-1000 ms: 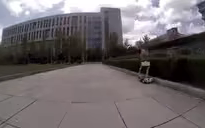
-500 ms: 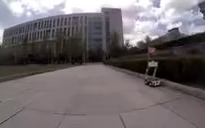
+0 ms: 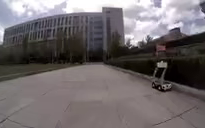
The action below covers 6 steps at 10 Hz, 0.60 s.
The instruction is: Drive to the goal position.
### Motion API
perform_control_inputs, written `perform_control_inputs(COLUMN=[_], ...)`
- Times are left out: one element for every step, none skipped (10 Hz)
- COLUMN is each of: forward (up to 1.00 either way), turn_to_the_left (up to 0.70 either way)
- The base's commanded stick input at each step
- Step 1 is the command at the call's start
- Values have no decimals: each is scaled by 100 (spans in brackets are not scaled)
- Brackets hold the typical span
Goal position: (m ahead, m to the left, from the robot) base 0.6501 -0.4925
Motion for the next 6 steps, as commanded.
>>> perform_control_inputs(forward=[70,70,70,70,70,70], turn_to_the_left=[0,0,0,0,0,0])
